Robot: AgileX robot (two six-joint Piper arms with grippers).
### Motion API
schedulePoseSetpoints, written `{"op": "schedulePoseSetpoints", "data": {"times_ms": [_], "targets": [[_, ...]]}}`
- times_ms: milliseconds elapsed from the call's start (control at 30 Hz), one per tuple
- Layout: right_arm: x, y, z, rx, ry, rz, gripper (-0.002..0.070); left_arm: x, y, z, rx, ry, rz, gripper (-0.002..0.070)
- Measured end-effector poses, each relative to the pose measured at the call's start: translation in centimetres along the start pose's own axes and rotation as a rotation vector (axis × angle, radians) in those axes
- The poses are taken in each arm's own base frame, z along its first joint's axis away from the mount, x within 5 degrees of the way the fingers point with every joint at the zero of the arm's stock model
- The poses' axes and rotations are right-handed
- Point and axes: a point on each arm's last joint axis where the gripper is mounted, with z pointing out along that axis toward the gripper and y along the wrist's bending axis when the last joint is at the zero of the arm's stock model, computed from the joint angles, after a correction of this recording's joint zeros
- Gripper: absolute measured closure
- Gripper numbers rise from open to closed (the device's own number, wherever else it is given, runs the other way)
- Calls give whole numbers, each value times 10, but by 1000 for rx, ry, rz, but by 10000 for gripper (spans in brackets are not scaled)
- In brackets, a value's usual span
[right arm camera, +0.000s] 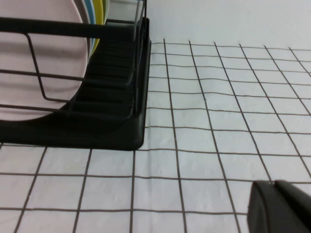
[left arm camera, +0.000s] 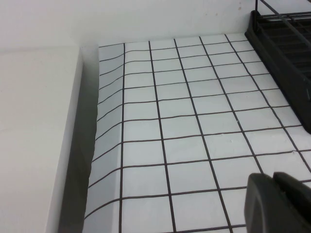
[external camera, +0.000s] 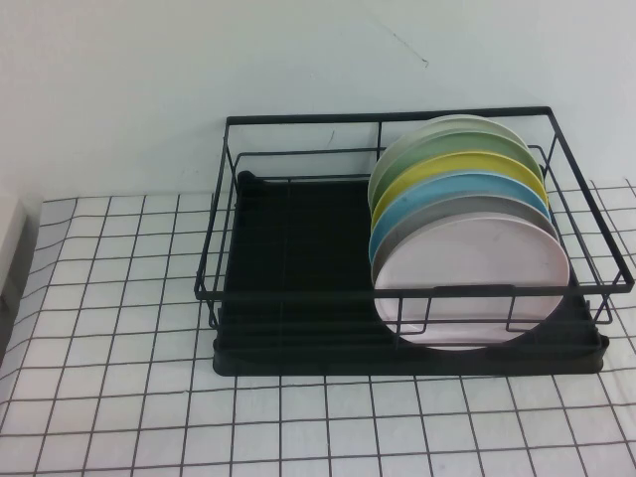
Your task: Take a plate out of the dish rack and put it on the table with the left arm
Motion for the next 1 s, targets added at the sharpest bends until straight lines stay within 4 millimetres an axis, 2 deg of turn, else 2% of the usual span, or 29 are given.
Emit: {"op": "schedulePoseSetpoints", "data": {"times_ms": [1000], "targets": [[0, 0, 0, 0, 0, 0, 678, 0, 0, 0, -1, 0, 22, 678]]}}
